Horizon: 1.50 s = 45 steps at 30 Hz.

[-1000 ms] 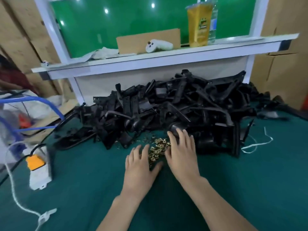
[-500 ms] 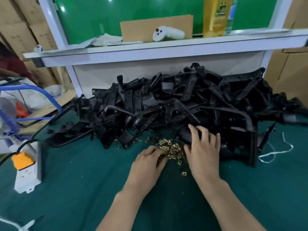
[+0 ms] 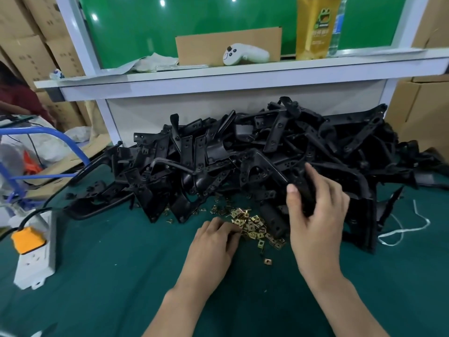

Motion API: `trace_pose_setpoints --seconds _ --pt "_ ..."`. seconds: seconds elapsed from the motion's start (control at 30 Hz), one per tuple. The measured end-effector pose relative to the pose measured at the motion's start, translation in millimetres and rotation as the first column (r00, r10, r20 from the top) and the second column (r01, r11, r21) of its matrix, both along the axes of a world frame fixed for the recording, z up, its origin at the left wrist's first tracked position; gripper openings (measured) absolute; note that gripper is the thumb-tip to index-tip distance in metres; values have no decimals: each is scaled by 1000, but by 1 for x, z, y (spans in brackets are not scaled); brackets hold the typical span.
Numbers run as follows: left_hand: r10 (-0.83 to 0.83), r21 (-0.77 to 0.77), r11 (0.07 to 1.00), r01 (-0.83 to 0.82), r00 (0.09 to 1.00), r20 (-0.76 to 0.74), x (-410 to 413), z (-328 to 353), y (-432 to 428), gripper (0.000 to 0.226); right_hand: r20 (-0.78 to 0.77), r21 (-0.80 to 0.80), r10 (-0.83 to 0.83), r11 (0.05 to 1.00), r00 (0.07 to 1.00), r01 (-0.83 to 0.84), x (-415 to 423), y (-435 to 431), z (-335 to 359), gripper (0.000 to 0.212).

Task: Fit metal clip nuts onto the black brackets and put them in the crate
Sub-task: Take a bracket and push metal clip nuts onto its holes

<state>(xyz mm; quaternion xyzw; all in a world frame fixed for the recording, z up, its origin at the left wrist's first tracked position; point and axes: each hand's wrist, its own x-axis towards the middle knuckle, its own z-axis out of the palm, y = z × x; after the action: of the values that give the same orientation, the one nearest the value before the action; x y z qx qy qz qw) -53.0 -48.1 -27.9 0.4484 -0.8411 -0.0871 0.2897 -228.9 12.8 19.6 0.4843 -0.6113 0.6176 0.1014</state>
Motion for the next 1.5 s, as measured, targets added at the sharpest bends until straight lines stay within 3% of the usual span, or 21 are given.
trace_pose_setpoints --seconds 0.07,0.23,0.3,0.43,0.6,0.73,0.9,1.1,1.5 --pt "18 2 1000 -18 1000 -22 0 1 1 23 146 -21 108 994 983 -106 -4 2 5 44" --pt "30 -2 1000 -30 998 -46 1 4 2 22 323 -258 308 938 895 -230 -10 9 22 25" --pt "42 0 999 -42 998 -41 0 7 3 21 431 -301 411 905 803 -302 -11 7 23 13" --pt "87 29 996 -86 995 -44 0 10 5 15 683 -257 522 826 510 -502 -10 -3 11 17" --pt "111 57 993 -102 974 -198 3 10 6 9 815 -153 438 795 380 -587 -13 -11 1 41" --pt "175 193 975 -110 914 -366 4 10 3 8 841 -169 427 790 331 -589 -19 -11 1 51" --pt "256 332 943 -24 692 -675 -3 21 3 9 857 -172 423 771 292 -613 -20 -9 0 41" --pt "271 393 908 143 514 -814 -4 30 5 10 852 -97 428 694 300 -713 -17 -9 -2 34" --pt "277 405 892 202 463 -842 -3 27 2 17 830 -8 441 621 342 -783 -18 -10 -7 33"
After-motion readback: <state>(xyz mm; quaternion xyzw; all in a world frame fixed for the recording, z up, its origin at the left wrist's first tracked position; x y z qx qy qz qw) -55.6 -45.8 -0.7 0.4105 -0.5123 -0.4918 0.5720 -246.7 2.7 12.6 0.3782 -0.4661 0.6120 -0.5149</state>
